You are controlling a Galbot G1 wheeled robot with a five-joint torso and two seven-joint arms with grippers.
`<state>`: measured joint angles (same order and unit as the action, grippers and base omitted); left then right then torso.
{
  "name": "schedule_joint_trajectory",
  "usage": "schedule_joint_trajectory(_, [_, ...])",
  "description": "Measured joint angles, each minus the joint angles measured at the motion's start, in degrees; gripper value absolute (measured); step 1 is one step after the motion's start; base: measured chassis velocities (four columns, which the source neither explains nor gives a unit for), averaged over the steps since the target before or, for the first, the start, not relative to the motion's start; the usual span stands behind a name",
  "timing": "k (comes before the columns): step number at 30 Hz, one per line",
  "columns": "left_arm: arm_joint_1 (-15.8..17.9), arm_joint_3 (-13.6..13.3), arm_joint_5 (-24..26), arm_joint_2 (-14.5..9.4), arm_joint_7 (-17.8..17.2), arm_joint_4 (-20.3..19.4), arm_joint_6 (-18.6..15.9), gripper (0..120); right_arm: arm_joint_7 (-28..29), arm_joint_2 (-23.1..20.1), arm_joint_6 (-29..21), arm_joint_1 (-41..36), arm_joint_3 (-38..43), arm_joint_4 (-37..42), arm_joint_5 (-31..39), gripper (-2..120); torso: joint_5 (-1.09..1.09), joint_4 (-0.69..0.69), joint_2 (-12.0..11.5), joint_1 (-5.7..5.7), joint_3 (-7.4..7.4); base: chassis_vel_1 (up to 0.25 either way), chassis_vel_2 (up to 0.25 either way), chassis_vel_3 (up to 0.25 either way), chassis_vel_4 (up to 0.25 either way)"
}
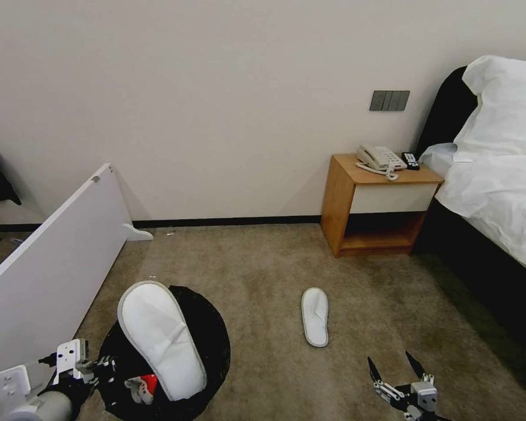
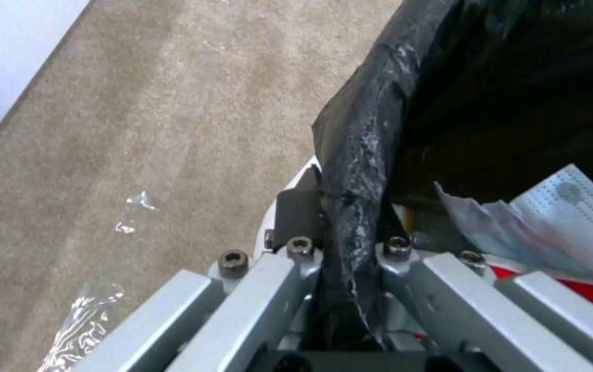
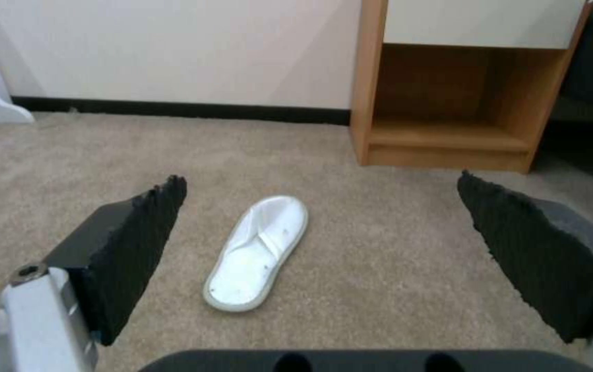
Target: Pick up the trash bin, then pick up the garbage from the floor and place it into the trash bin.
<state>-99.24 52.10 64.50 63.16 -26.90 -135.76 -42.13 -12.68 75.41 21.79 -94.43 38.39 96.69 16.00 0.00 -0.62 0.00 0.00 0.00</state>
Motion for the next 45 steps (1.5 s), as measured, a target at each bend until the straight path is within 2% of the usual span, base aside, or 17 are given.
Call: schedule_joint_trajectory(45, [0.07, 0.22, 0.24, -0.12, -0.19, -0.30, 0.00, 2, 0.00, -0.82, 0.55, 1.80, -1.20, -1.97, 0.76, 100, 0.00, 0.01, 0.00, 0.00, 0.01, -0.074, 0.077, 0.077, -0.075])
